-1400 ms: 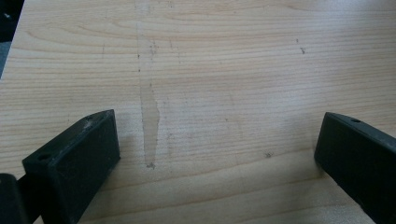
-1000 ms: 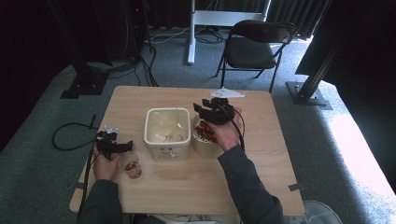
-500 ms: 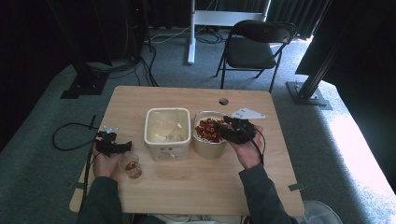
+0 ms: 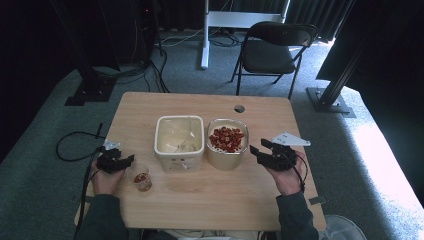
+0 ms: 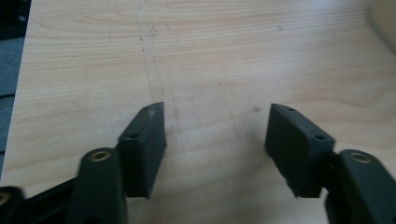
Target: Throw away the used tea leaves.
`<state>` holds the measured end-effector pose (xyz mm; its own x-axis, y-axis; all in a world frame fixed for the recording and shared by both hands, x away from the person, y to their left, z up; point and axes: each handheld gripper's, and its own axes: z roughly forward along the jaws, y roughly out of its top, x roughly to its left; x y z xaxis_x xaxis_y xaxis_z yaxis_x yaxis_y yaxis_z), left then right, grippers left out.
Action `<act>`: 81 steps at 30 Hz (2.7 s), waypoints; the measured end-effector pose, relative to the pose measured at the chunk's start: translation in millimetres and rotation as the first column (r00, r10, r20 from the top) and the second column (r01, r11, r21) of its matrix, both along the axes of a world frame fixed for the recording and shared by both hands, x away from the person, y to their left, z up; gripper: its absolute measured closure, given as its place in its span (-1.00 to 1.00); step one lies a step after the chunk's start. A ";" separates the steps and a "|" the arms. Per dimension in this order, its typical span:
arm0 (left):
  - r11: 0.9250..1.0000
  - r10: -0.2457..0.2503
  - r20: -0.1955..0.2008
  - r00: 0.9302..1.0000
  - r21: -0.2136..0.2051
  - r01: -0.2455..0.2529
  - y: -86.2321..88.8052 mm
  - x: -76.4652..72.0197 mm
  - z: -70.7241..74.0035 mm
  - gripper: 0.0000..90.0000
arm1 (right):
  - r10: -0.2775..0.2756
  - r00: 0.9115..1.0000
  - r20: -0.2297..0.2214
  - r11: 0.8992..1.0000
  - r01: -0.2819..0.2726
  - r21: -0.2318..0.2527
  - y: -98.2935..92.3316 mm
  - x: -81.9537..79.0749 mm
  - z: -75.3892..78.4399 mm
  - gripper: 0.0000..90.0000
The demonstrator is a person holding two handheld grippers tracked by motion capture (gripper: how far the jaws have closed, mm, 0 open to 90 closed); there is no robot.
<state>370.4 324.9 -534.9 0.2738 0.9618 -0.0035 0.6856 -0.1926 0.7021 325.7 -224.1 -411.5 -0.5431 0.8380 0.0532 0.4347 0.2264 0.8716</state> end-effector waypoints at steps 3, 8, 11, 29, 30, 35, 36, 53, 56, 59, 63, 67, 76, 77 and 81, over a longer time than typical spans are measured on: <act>0.999 -0.021 0.019 1.000 -0.030 0.021 6.3 -13.1 3.3 -0.09 | -0.032 0.999 -0.006 0.999 0.032 -0.022 -6.8 -4.2 -6.9 -0.01; 0.994 -0.047 0.051 0.998 -0.097 0.052 15.3 -41.2 8.2 -0.22 | -0.048 0.999 -0.007 0.999 0.048 -0.006 -19.1 -12.3 -13.6 -0.05; 0.991 -0.055 0.066 0.996 -0.119 0.063 17.7 -59.2 9.7 -0.29 | -0.053 0.999 0.004 0.999 0.053 0.003 -24.7 -17.0 -15.6 -0.07; 0.948 -0.260 0.129 0.957 -0.152 0.278 3.3 -118.8 11.6 -0.38 | -0.074 0.997 -0.023 0.997 0.075 0.020 -26.7 -18.9 -31.8 -0.09; 0.943 -0.277 0.134 0.951 -0.151 0.296 0.0 -119.4 13.0 -0.38 | -0.075 0.997 -0.021 0.997 0.075 0.020 -26.6 -18.9 -31.8 -0.09; 0.922 -0.337 0.159 0.928 -0.142 0.359 -19.5 -114.0 17.2 -0.44 | -0.074 0.997 -0.021 0.997 0.075 0.023 -26.6 -19.2 -34.0 -0.09; 0.921 -0.345 0.161 0.925 -0.134 0.367 -23.5 -111.4 17.7 -0.47 | -0.075 0.997 -0.024 0.997 0.076 0.022 -26.8 -19.3 -34.7 -0.09; 0.874 -0.451 0.166 0.877 -0.118 0.472 -72.9 -86.2 18.7 -0.28 | -0.076 0.996 -0.037 0.996 0.077 0.036 -31.4 -26.2 -46.0 -0.07; 0.858 -0.481 0.174 0.859 -0.108 0.502 -87.7 -86.0 18.3 -0.25 | -0.066 0.997 -0.041 0.997 0.067 0.037 -29.8 -27.9 -48.4 -0.05; 0.837 -0.511 0.181 0.841 -0.117 0.534 -103.5 -85.3 17.1 -0.24 | -0.060 0.997 -0.049 0.998 0.062 0.032 -29.0 -28.5 -51.8 -0.03; 0.809 -0.552 0.187 0.813 -0.117 0.576 -125.7 -83.5 16.5 -0.22 | -0.056 0.997 -0.059 0.998 0.058 0.029 -29.1 -29.4 -56.7 -0.02; 0.775 -0.593 0.192 0.782 -0.125 0.619 -148.8 -81.0 15.6 -0.21 | -0.056 0.996 -0.073 0.998 0.057 0.014 -29.2 -29.8 -63.4 0.01; 0.738 -0.631 0.205 0.748 -0.139 0.661 -188.2 -75.7 13.6 -0.21 | -0.076 0.993 -0.091 0.997 0.075 -0.007 -35.9 -30.2 -75.8 0.03; 0.736 -0.633 0.206 0.746 -0.139 0.663 -191.5 -74.6 13.4 -0.21 | -0.077 0.992 -0.095 0.997 0.077 -0.003 -36.9 -30.3 -76.9 0.03; 0.728 -0.636 0.216 0.741 -0.152 0.669 -205.5 -69.5 11.9 -0.21 | -0.085 0.992 -0.099 0.996 0.085 -0.003 -39.3 -30.6 -79.1 0.03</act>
